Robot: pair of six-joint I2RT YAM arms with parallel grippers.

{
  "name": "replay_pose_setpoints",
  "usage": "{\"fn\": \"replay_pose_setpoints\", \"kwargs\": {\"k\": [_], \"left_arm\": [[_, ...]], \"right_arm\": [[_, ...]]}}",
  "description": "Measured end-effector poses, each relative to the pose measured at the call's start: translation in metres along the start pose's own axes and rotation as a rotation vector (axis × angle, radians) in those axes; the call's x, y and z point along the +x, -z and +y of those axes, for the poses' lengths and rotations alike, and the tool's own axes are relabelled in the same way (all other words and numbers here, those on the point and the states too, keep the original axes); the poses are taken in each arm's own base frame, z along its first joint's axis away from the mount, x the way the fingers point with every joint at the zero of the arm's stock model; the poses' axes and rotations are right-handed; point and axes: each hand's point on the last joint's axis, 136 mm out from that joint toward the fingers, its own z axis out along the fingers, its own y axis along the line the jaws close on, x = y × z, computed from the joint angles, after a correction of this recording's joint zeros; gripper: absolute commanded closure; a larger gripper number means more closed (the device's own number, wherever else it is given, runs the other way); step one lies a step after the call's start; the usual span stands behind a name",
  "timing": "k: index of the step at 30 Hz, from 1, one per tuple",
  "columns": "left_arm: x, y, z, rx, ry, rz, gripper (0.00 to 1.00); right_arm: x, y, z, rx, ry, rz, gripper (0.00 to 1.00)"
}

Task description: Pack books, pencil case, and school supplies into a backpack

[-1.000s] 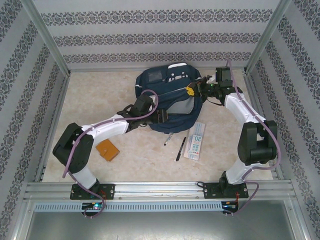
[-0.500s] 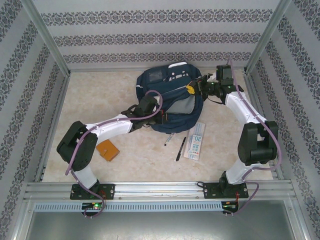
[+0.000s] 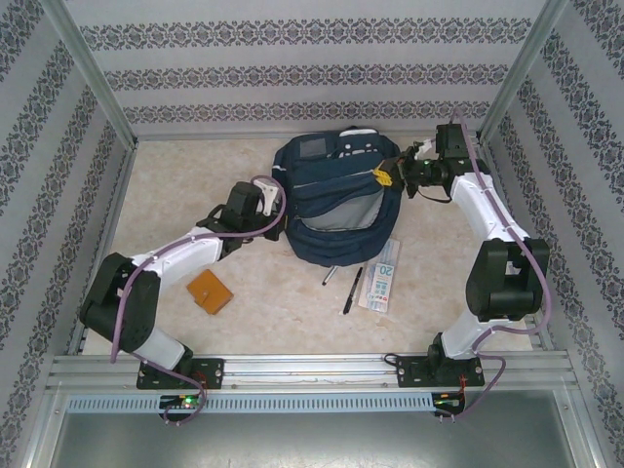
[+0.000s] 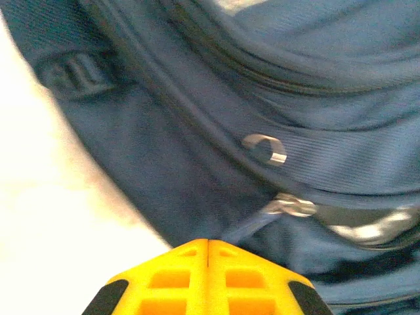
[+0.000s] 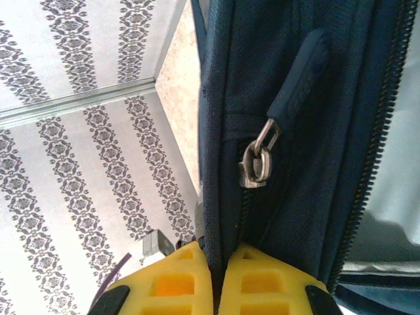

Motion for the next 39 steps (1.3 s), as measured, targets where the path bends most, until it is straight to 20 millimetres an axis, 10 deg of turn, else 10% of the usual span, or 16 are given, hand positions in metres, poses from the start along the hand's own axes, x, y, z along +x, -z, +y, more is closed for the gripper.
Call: {"fn": "replay_pose_setpoints", "kwargs": {"k": [8, 11, 13, 39], "left_arm": [[0.018, -0.013, -0.035, 0.181, -0.115, -0.009, 1.0], [0.019, -0.013, -0.055, 0.252, -0.134, -0.038, 0.52], [0.019, -0.015, -0.058, 0.266, -0.14, -0.049, 0.43], [0.001, -0.045, -0.051, 0.519, -0.476, -0.376, 0.78]], "right_arm": [[-0.014, 0.001, -0.014, 0.005, -0.021, 0.014, 0.98], [-0.022, 0.001, -0.023, 0.014, -0.03, 0.01, 1.0], [-0.024, 0.003, -0.024, 0.013, -0.03, 0.005, 1.0], [-0.016, 0.007, -0.013, -0.038, -0.018, 0.047, 1.0]]}}
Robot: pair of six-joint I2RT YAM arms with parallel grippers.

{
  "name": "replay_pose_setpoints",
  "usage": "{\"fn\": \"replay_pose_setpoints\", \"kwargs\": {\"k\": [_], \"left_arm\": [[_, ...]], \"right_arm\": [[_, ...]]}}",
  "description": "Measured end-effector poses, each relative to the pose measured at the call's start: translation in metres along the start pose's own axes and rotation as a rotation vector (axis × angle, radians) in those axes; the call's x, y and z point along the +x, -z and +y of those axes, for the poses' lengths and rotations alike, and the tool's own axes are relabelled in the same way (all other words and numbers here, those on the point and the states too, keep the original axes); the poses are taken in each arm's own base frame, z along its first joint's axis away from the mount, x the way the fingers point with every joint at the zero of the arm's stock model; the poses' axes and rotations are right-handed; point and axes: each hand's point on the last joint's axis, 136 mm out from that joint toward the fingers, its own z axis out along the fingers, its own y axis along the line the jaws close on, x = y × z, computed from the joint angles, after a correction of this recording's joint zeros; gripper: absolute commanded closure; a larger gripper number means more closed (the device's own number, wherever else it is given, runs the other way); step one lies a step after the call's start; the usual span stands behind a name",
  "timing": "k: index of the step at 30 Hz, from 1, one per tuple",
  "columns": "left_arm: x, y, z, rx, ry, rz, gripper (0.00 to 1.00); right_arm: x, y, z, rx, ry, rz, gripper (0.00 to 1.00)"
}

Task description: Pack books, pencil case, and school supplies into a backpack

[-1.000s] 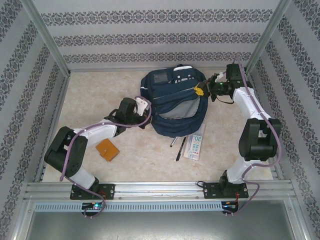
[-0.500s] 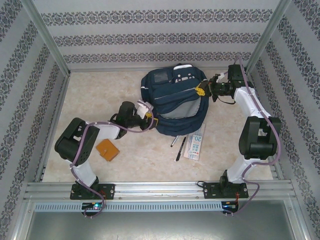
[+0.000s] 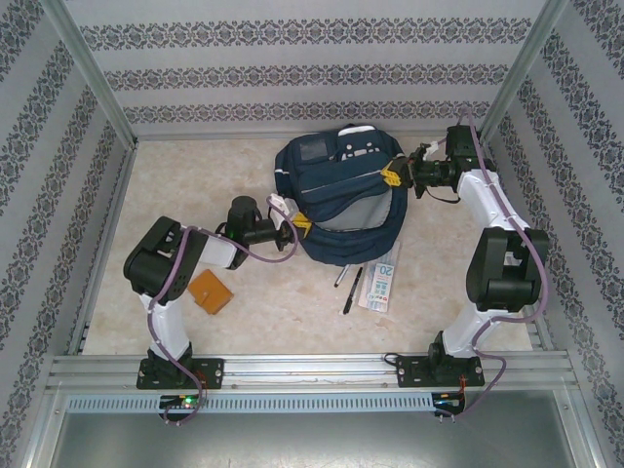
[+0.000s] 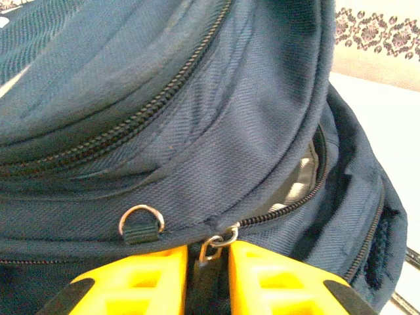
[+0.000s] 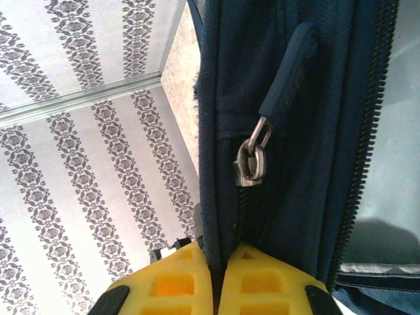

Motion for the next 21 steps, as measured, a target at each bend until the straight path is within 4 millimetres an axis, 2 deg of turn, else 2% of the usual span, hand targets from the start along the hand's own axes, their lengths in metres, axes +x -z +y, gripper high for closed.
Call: {"fn": "replay_pose_setpoints", "kwargs": {"k": [3, 8, 9, 11, 17, 20, 21], "left_arm": [[0.004, -0.002, 0.001, 0.0, 0.011, 0.003, 0.78], [-0.002, -0.004, 0.005, -0.006, 0.008, -0.002, 0.77], [-0.001, -0.005, 0.006, -0.006, 0.013, 0.005, 0.81], [0.001, -0.006, 0.006, -0.005, 0.017, 0.019, 1.0], [0.0, -0.003, 0.011, -0.036, 0.005, 0.039, 1.0], [-0.001, 0.005, 0.025, -0.117, 0.008, 0.044, 1.0], [-0.001, 0.011, 0.036, -0.163, 0.012, 0.048, 1.0]], "right_arm": [[0.003, 0.003, 0.003, -0.004, 0.009, -0.003, 1.0], [0.004, 0.004, 0.005, -0.007, 0.013, -0.005, 1.0], [0.004, 0.005, 0.005, -0.007, 0.012, -0.007, 1.0], [0.003, 0.005, 0.005, -0.008, 0.011, -0.009, 1.0], [0.003, 0.006, 0.004, -0.007, 0.016, -0.009, 1.0], [0.004, 0.006, 0.003, -0.003, 0.028, -0.007, 1.0], [0.004, 0.006, 0.002, -0.001, 0.029, -0.005, 1.0]]}}
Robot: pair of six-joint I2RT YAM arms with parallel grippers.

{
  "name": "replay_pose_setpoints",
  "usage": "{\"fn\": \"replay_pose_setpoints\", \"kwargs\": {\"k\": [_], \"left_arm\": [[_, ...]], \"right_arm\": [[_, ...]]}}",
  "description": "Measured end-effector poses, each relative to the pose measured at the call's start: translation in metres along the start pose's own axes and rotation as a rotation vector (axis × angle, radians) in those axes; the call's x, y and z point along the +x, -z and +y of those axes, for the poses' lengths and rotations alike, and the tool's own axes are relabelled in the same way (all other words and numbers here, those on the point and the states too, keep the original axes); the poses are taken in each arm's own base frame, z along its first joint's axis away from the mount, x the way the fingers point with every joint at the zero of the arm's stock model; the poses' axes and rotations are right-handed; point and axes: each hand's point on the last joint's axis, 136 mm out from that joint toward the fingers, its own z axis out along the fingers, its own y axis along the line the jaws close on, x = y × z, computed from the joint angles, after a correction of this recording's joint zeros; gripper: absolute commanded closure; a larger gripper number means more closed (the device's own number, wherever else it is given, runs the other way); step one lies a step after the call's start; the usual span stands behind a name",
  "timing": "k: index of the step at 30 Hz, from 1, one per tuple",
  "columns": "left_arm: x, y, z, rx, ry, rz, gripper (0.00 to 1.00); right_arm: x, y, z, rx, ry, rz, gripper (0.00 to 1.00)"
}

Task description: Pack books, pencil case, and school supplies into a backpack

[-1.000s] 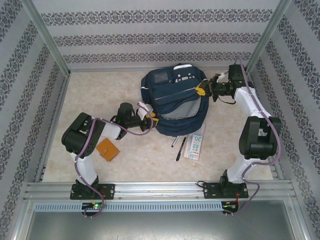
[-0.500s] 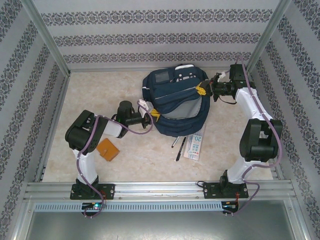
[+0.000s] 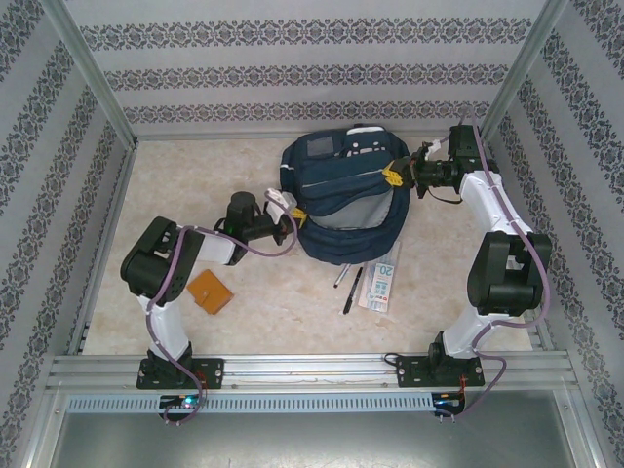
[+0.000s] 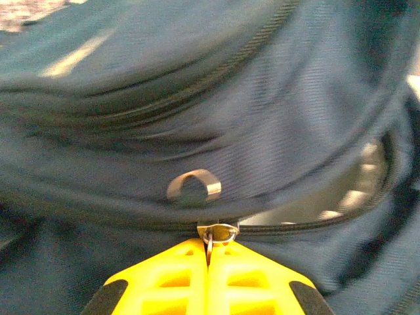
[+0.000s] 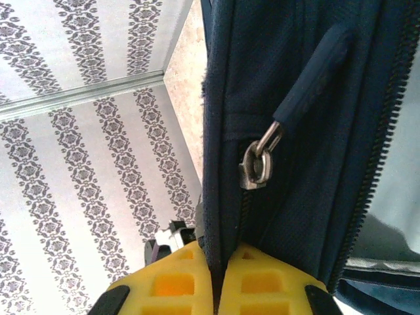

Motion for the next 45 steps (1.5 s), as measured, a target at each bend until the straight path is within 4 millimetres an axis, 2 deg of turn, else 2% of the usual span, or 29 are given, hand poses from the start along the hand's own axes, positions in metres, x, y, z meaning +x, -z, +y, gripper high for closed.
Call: {"fn": "replay_pose_setpoints", "kwargs": {"k": [3, 7, 17, 18, 20, 23, 26, 29, 32, 33, 35, 36, 38, 41, 43, 45], "left_arm": [[0.0, 0.011, 0.028, -0.101, 0.009, 0.005, 1.0], [-0.006, 0.014, 0.04, -0.133, 0.007, -0.004, 1.0], [-0.017, 0.001, 0.08, -0.271, 0.005, -0.004, 1.0], [-0.019, 0.001, 0.08, -0.277, 0.0, -0.009, 1.0], [-0.018, 0.002, 0.075, -0.283, -0.007, -0.014, 1.0], [-0.006, 0.01, 0.058, -0.29, -0.001, 0.012, 1.0], [0.005, 0.021, 0.041, -0.288, 0.005, 0.037, 1.0], [0.005, 0.029, 0.026, -0.28, 0.005, 0.035, 1.0], [-0.002, 0.035, 0.012, -0.27, -0.005, 0.022, 1.0], [-0.005, 0.036, 0.007, -0.264, -0.009, 0.018, 1.0], [-0.011, 0.038, -0.003, -0.247, -0.017, 0.014, 1.0], [-0.015, 0.039, -0.007, -0.24, -0.02, 0.009, 1.0], [-0.021, 0.042, -0.015, -0.222, -0.021, 0.0, 1.0], [-0.026, 0.044, -0.024, -0.198, -0.013, 0.003, 1.0], [-0.027, 0.045, -0.032, -0.181, -0.012, 0.012, 1.0], [-0.029, 0.045, -0.04, -0.164, -0.009, 0.019, 1.0]], "right_arm": [[0.003, -0.001, -0.002, 0.004, 0.006, 0.013, 1.0], [0.01, -0.003, -0.003, 0.007, 0.012, 0.04, 1.0], [0.024, -0.009, -0.007, 0.03, 0.061, 0.082, 1.0], [0.025, -0.008, -0.008, 0.038, 0.064, 0.084, 0.94], [0.025, -0.007, -0.013, 0.077, 0.077, 0.081, 0.74], [0.021, -0.006, -0.02, 0.17, 0.145, 0.073, 0.59], [0.016, -0.006, -0.033, 0.297, 0.238, 0.047, 0.51], [0.018, -0.007, -0.054, 0.469, 0.344, 0.034, 0.47], [0.023, -0.01, -0.063, 0.634, 0.565, 0.029, 0.46], [0.028, -0.013, -0.059, 0.654, 0.661, 0.03, 0.45], [0.051, -0.019, -0.044, 0.644, 0.92, 0.044, 0.45], [0.064, -0.022, -0.036, 0.613, 1.035, 0.055, 0.38], [0.103, -0.031, -0.017, 0.479, 1.329, 0.095, 0.23], [0.152, -0.047, -0.006, 0.289, 1.662, 0.161, 0.18], [0.17, -0.065, -0.008, 0.205, 1.817, 0.222, 0.17], [0.175, -0.085, -0.016, 0.178, 1.916, 0.275, 0.11]]}}
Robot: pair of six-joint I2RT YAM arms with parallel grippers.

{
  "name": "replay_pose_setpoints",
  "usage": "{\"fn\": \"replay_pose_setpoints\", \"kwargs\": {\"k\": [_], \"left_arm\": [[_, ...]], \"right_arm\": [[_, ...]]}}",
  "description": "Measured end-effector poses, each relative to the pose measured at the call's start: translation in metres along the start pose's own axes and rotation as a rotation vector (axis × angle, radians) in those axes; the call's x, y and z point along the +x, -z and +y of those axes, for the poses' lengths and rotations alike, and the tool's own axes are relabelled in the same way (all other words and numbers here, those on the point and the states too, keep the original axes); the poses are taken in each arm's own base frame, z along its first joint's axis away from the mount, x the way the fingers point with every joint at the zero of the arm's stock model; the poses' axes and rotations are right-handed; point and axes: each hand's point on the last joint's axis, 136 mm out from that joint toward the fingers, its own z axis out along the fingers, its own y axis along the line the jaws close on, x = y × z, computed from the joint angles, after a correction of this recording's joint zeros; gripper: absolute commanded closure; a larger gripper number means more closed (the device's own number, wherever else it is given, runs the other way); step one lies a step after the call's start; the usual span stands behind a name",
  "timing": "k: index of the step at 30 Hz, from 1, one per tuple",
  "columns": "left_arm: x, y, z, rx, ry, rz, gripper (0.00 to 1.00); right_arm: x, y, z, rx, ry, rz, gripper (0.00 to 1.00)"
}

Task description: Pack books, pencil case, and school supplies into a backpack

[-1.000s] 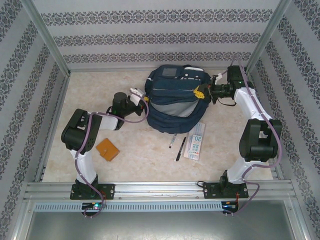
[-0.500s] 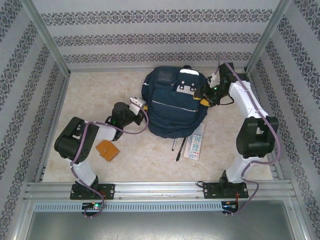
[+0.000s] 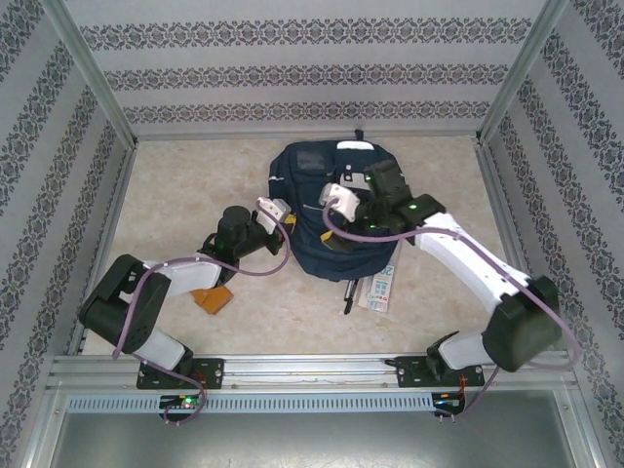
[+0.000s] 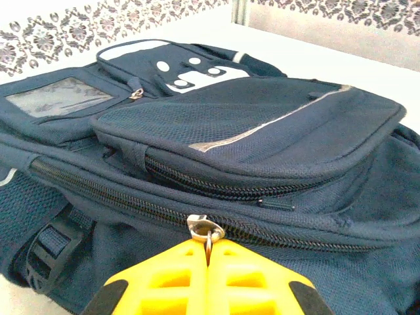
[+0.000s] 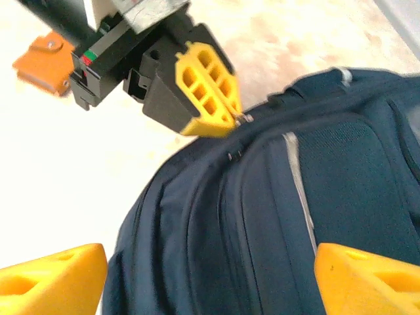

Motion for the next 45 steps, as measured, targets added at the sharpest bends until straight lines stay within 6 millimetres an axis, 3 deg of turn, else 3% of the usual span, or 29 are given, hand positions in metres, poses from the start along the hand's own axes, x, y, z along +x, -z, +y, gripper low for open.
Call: {"fn": "replay_pose_setpoints", "kwargs": {"k": [4, 6, 9, 14, 16, 17, 18, 23, 27, 32, 38, 40, 42, 43, 44, 45], "left_arm": [[-0.001, 0.002, -0.012, 0.033, 0.003, 0.007, 1.0], [0.002, 0.001, -0.017, 0.045, 0.006, 0.016, 1.0], [0.007, 0.001, -0.024, 0.061, 0.01, 0.029, 1.0], [0.009, 0.001, -0.025, 0.058, 0.017, 0.035, 1.0], [0.012, 0.002, -0.023, 0.044, 0.021, 0.042, 1.0], [0.013, 0.002, -0.022, 0.038, 0.022, 0.048, 1.0], [0.015, 0.003, -0.021, 0.03, 0.023, 0.054, 1.0], [0.017, 0.006, -0.013, -0.004, 0.034, 0.067, 1.0], [0.015, 0.009, 0.009, -0.056, 0.056, 0.069, 1.0], [0.01, 0.003, 0.049, -0.136, 0.106, 0.071, 1.0], [0.025, -0.007, 0.099, -0.244, 0.215, 0.151, 1.0], [0.028, -0.012, 0.102, -0.241, 0.257, 0.178, 0.93], [0.03, -0.016, 0.106, -0.248, 0.299, 0.215, 0.75], [0.03, -0.017, 0.11, -0.264, 0.322, 0.238, 0.65], [0.03, -0.018, 0.118, -0.292, 0.349, 0.266, 0.56], [0.028, -0.018, 0.128, -0.328, 0.366, 0.284, 0.52]], "right_arm": [[0.017, -0.036, -0.001, -0.024, 0.086, 0.058, 0.09], [0.024, -0.043, -0.004, -0.017, 0.093, 0.081, 0.1], [0.029, -0.048, -0.011, 0.007, 0.101, 0.098, 0.21], [0.028, -0.051, -0.007, 0.009, 0.127, 0.11, 0.69], [0.027, -0.053, -0.006, 0.015, 0.151, 0.119, 0.83], [0.027, -0.053, -0.006, 0.023, 0.165, 0.124, 0.96], [0.028, -0.053, -0.007, 0.028, 0.18, 0.128, 1.0], [0.027, -0.05, -0.005, 0.062, 0.267, 0.126, 1.0], [0.023, -0.042, -0.003, 0.097, 0.333, 0.09, 1.0], [0.011, -0.032, 0.001, 0.105, 0.404, 0.04, 1.0], [0.013, -0.038, 0.017, 0.068, 0.466, 0.038, 1.0], [0.01, -0.038, 0.015, 0.083, 0.472, 0.03, 1.0], [0.006, -0.037, 0.011, 0.099, 0.467, 0.017, 1.0], [0.005, -0.037, 0.01, 0.104, 0.458, 0.015, 0.88], [0.004, -0.037, 0.01, 0.108, 0.433, 0.01, 0.68], [0.003, -0.037, 0.01, 0.108, 0.404, 0.003, 0.54]]}}
